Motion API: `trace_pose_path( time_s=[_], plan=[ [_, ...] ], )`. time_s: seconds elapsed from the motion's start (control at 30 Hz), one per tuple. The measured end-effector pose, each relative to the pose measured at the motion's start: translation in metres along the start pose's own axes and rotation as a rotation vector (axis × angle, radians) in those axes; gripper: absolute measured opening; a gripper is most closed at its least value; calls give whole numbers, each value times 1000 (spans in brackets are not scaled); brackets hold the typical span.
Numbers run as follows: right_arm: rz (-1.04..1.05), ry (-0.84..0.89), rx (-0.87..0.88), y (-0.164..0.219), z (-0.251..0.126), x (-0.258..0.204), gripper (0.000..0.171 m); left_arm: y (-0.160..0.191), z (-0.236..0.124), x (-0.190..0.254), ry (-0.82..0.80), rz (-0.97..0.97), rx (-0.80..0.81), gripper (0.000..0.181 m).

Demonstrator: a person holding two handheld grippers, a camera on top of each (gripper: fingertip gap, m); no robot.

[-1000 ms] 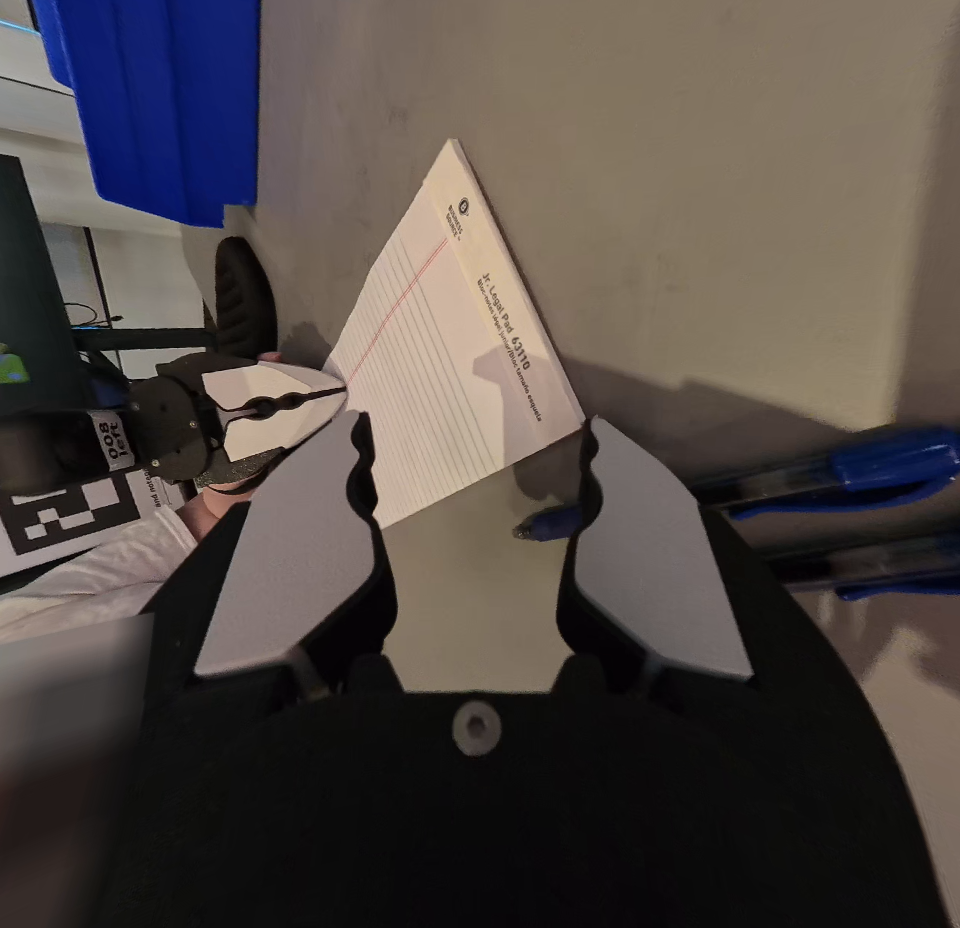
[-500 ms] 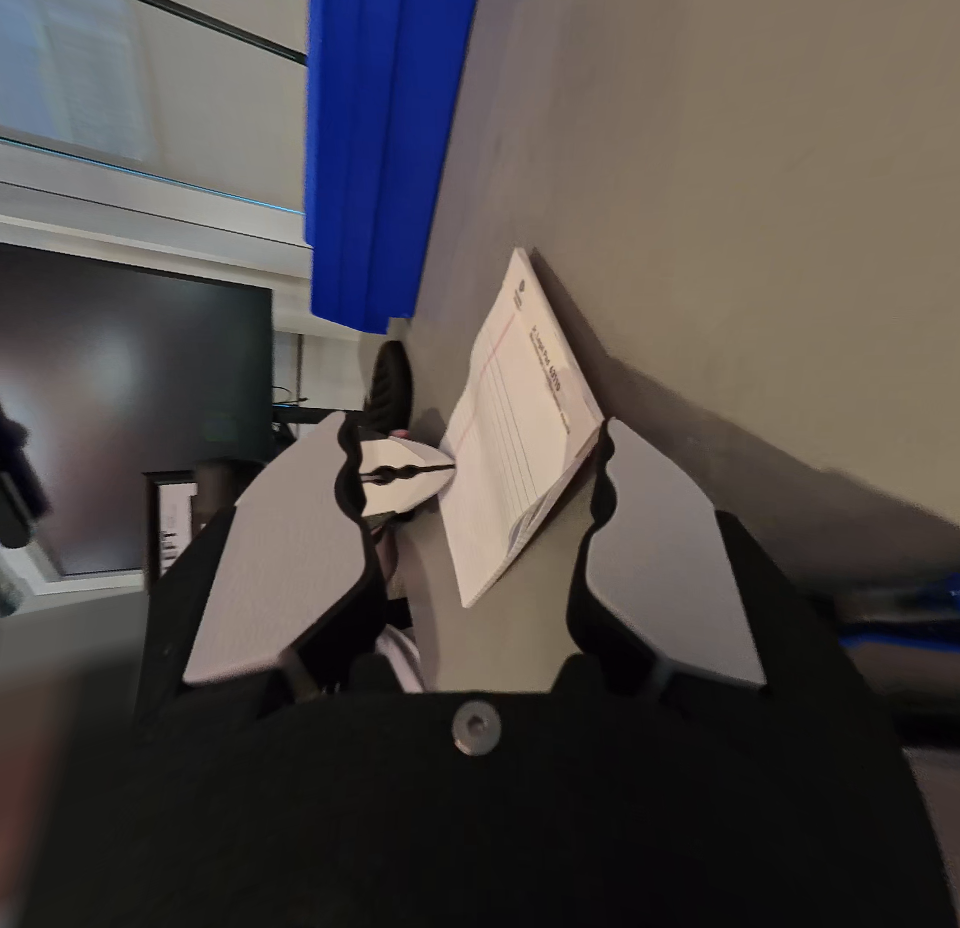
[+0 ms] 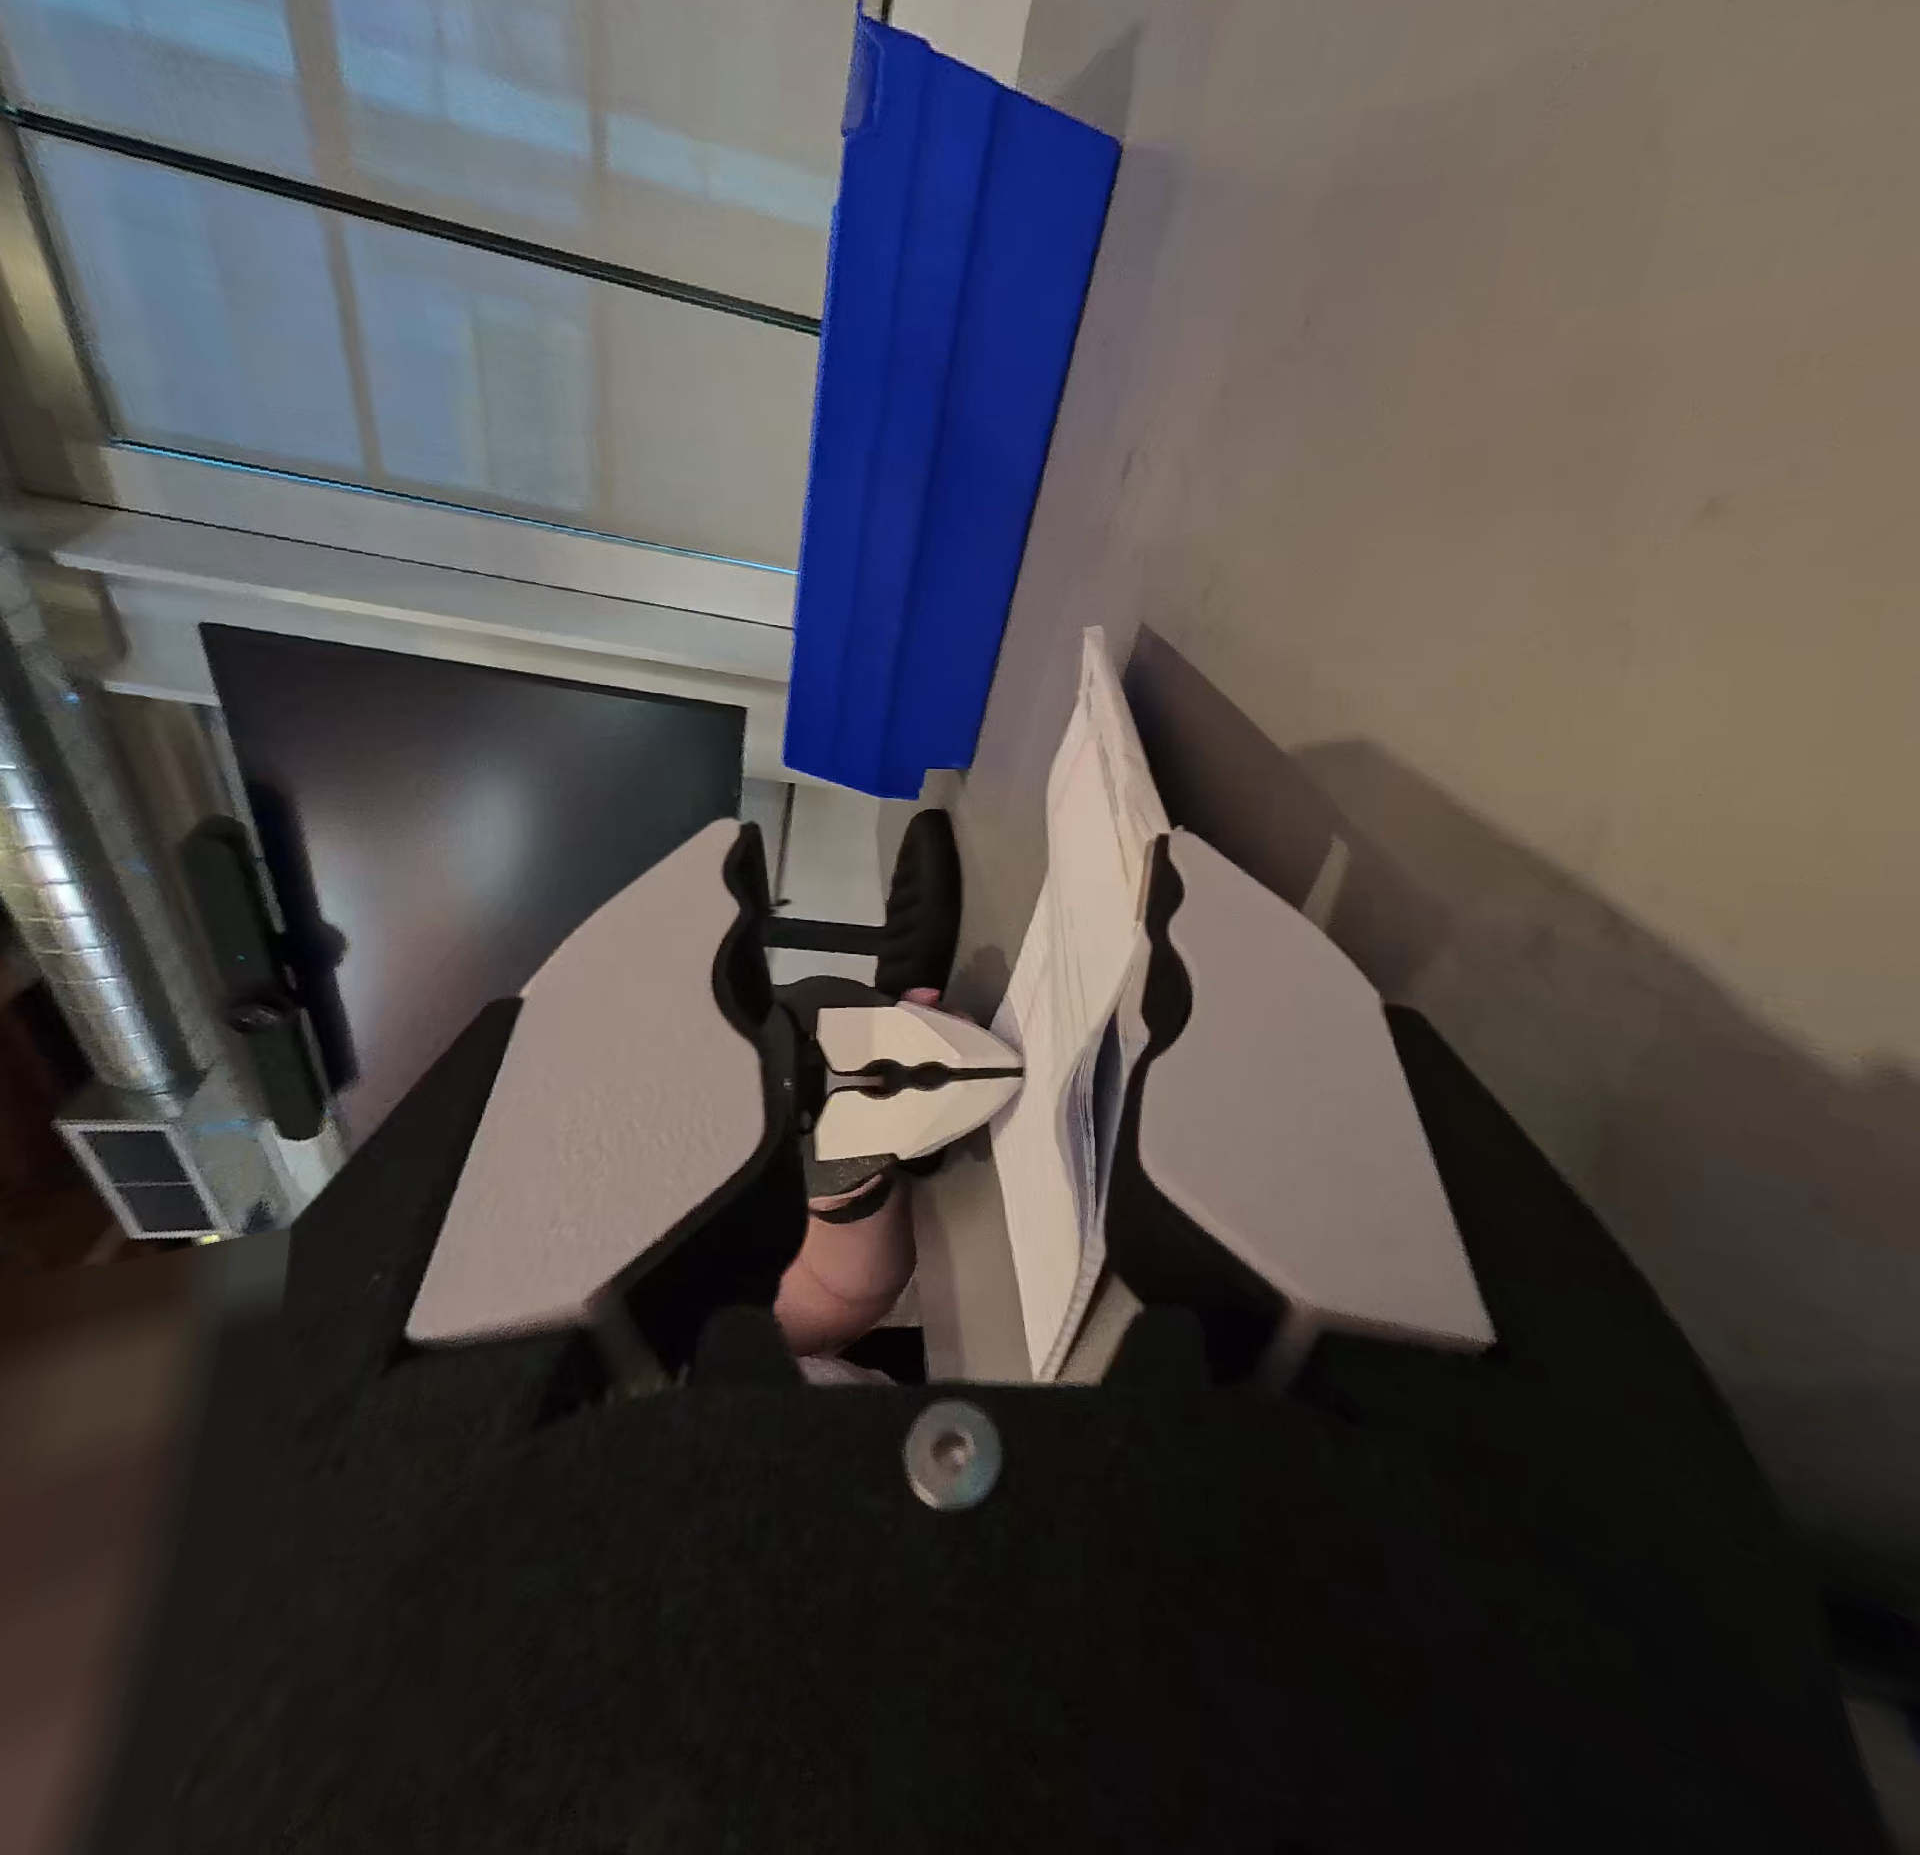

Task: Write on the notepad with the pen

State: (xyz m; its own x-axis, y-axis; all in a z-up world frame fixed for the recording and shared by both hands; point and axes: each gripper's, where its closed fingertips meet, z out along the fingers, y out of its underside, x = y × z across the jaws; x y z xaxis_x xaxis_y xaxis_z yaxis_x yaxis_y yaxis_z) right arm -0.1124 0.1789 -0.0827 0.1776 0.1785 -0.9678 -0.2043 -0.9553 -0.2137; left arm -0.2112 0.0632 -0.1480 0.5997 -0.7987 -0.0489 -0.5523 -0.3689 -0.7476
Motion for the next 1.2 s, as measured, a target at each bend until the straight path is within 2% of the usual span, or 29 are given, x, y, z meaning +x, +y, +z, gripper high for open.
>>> trace_pose_path(
  time_s=[0.07, 0.17, 0.27, 0.4, 0.57, 0.67, 0.77, 0.8, 1.0, 1.1, 1.2],
  plan=[
    [-30, 31, 6, 0, 4, 1, 68, 0, 0, 0, 0, 0, 0, 0],
    [28, -16, 10, 6, 14, -8, 66, 0, 0, 0, -4, 6, 2, 0],
    [-2, 64, -105, 31, 32, 3, 74, 0, 0, 0, -2, 6, 2, 0],
    [44, -9, -148, 46, 49, -6, 66, 0, 0, 0, -1, 5, 3, 0],
    [40, 12, -196, 57, 60, -2, 67, 0, 0, 0, -2, 5, 4, 0],
    [13, 10, -212, 57, 59, -4, 52, 0, 0, 0, -5, 7, 4, 0],
    [5, 38, -222, 59, 58, 2, 12, 0, -1, 0, -7, 12, 7, 0],
    [0, 54, -217, 59, 58, 5, 4, -1, -1, 0, -10, 16, 8, 0],
    [-107, 89, -221, 60, 56, 3, 1, -1, -3, 0, -8, 23, 19, 0],
    [-221, 72, -218, 61, 50, -8, 1, -10, -18, -21, -87, 30, 75, 0],
    [-398, 160, -260, 65, 40, -4, 1, -30, -42, -55, -149, -33, 101, 16]
  ],
)
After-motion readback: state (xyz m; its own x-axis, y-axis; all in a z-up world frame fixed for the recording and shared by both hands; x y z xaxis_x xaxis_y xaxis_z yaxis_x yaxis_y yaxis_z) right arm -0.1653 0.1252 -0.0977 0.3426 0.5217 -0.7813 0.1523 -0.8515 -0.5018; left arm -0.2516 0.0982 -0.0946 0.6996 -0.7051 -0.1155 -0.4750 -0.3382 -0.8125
